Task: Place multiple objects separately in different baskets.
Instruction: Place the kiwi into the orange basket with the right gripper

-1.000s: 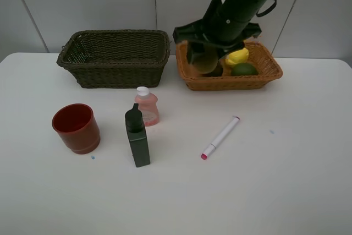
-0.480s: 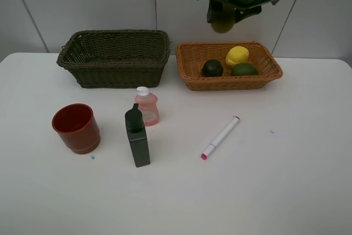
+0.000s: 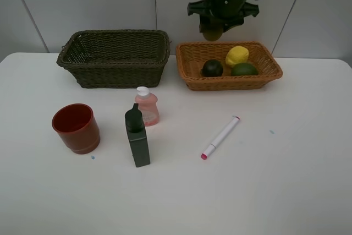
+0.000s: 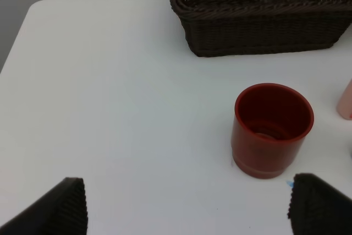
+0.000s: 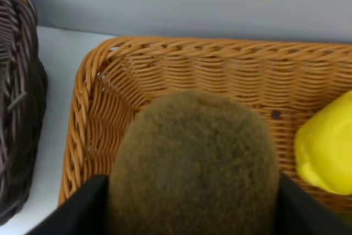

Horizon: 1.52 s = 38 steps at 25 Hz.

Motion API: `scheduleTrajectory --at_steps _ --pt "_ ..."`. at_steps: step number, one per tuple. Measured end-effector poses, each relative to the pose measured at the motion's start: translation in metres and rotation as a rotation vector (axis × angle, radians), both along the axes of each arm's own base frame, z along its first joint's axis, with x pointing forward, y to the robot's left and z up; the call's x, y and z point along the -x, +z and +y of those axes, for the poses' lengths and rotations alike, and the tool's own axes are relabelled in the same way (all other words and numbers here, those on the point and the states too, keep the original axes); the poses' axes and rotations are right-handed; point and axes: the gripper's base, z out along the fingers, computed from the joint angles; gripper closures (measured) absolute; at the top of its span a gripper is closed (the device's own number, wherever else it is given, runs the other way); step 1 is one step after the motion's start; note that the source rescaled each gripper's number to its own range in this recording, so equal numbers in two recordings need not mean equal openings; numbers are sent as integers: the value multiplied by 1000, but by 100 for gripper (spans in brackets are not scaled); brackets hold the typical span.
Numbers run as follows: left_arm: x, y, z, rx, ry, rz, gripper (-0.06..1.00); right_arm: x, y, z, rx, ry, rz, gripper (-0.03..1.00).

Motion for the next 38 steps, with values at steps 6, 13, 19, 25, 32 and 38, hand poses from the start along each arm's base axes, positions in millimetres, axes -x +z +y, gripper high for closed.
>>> scheduleTrajectory --at_steps 6,13,19,25,32,38 --pt "0 0 0 0 0 0 0 -12 -43 8 3 39 49 43" --pt "0 0 0 0 0 0 0 -15 -68 13 4 59 84 43" --pt "0 0 0 0 0 0 0 -15 -68 13 -3 61 77 43" --pt "0 0 0 0 0 0 0 -15 -68 14 5 79 76 43" --pt "0 0 0 0 0 0 0 -15 -68 13 10 82 75 13" --pt "0 0 0 0 0 0 0 -15 -68 13 12 82 77 -2"
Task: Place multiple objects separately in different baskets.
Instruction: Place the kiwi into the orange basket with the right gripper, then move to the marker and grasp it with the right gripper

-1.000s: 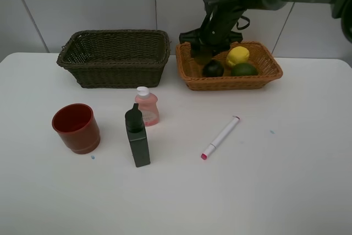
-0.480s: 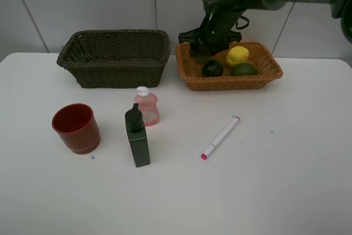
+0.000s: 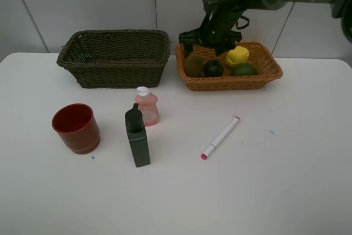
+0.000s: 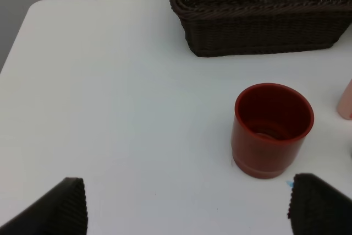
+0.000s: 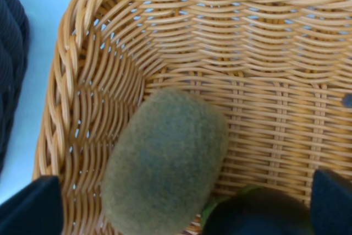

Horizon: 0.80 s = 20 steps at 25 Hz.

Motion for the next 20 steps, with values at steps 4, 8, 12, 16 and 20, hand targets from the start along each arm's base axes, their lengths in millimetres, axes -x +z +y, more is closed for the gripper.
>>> scheduleTrajectory --at_steps 4,8,12,16,20 --pt "0 0 0 0 0 0 0 0 0 0 0 0 0 -3" --pt "0 0 0 0 0 0 0 0 0 0 0 0 0 -3" --pt "0 0 0 0 0 0 0 2 9 -1 3 -2 0 -3" --pt "0 0 0 0 0 0 0 11 36 -7 19 -7 5 -3" --pt "0 0 0 0 0 0 0 31 79 -16 34 -33 30 -3"
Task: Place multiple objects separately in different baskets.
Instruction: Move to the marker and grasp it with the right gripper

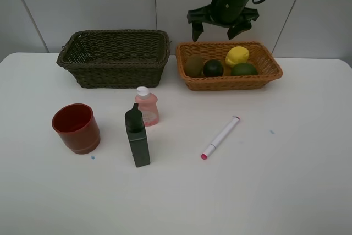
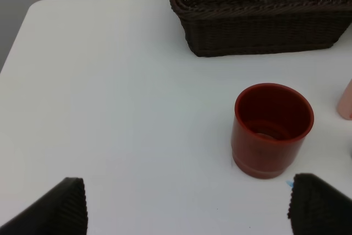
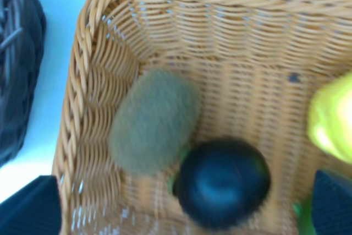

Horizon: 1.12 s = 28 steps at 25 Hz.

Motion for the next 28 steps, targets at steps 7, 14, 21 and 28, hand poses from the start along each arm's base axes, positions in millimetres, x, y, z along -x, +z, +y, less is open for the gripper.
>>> scheduleTrajectory --at_steps 7,14,21,28 --pt "0 0 0 0 0 0 0 37 63 -19 -25 -160 35 -3" --pt "0 0 0 0 0 0 0 59 75 -31 -84 -363 69 -3" --pt "0 0 0 0 0 0 0 84 27 -32 -41 -499 230 -3" --pt "0 0 0 0 0 0 0 115 -27 -23 -95 -573 331 -3"
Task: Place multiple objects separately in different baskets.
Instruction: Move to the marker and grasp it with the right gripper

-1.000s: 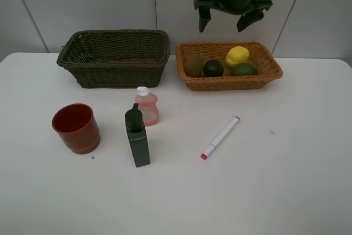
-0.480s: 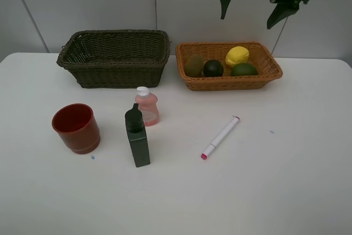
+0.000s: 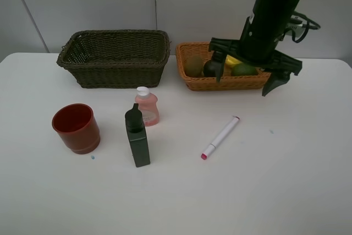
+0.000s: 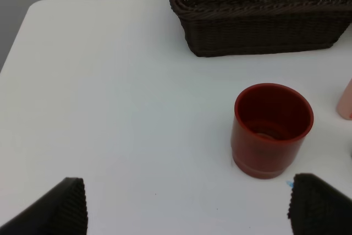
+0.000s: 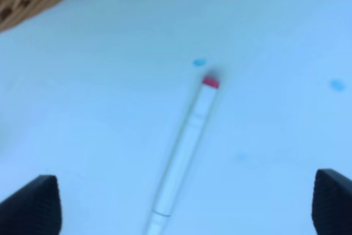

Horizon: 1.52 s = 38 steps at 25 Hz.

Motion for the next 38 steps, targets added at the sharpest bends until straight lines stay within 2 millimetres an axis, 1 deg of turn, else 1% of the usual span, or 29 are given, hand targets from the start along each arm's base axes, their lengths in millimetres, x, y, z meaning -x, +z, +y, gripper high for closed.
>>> scheduleTrajectory --at_steps 4,6,10,12,18,27,34,38 --pt "0 0 0 0 0 0 0 12 -26 2 -60 -40 -4 -3" --pt "0 0 0 0 0 0 0 17 -36 4 -78 -44 -7 -3" --pt "0 0 0 0 0 0 0 28 -49 7 -80 -55 13 -3" --pt "0 0 0 0 0 0 0 30 -54 7 -80 -59 16 -3" --pt "0 0 0 0 0 0 0 25 -66 10 -88 -77 10 -3" --pt "0 0 0 0 0 0 0 20 -98 15 -101 -117 67 -1" --pt "0 0 0 0 0 0 0 14 -103 5 -130 -188 82 -1" --pt "0 0 0 0 0 0 0 13 -105 6 -146 -205 87 -1"
